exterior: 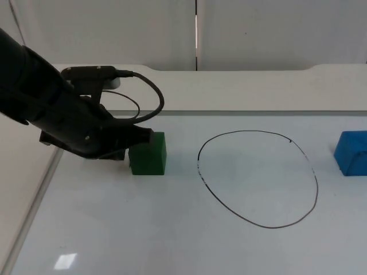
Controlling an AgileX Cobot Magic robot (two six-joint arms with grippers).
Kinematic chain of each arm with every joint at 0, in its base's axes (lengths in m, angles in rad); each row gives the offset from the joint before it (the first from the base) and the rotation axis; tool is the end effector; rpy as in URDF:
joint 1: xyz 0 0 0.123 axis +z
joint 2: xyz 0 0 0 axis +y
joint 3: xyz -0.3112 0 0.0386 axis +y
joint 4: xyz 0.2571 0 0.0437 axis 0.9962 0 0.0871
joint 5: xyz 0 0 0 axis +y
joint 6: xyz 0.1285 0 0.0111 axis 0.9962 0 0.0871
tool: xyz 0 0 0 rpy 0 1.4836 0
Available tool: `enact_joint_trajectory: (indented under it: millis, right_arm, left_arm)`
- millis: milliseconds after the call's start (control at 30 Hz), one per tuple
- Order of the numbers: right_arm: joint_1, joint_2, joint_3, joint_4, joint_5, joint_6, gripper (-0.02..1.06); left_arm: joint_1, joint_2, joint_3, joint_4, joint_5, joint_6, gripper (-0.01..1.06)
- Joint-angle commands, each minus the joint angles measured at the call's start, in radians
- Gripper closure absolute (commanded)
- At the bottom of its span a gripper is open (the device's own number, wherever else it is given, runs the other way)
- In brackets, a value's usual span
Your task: Push the two cubes into the marked area.
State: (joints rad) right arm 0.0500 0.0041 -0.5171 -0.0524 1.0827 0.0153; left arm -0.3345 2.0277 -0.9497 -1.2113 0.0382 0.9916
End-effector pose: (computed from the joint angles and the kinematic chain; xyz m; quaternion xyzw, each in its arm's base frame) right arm 0.0059 -0.0057 0.2673 -0.0134 0.8552 -0.0092 0.5181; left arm 0.3774 -0.1362 0.0706 0.0602 0.9581 -0.0929 0.2641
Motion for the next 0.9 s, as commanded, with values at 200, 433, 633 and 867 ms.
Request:
enact_joint_trajectory:
  millis: [200, 433, 633, 867]
  right_arm:
    - [-0.005, -0.004, 0.001, 0.003, -0.005, 0.0, -0.01]
    - [-0.005, -0.004, 0.001, 0.003, -0.005, 0.0, -0.01]
    - [-0.005, -0.004, 0.001, 0.003, -0.005, 0.0, -0.01]
    - [-0.005, -0.004, 0.001, 0.003, -0.005, 0.0, -0.01]
  left_arm:
    - [-0.021, -0.003, -0.005, -0.031, 0.029, -0.007, 1.05]
    - [-0.049, -0.003, -0.033, -0.048, 0.027, -0.005, 1.05]
    - [-0.086, -0.003, -0.033, -0.048, 0.022, -0.005, 1.05]
    - [-0.09, -0.003, -0.033, -0.048, 0.005, -0.005, 1.05]
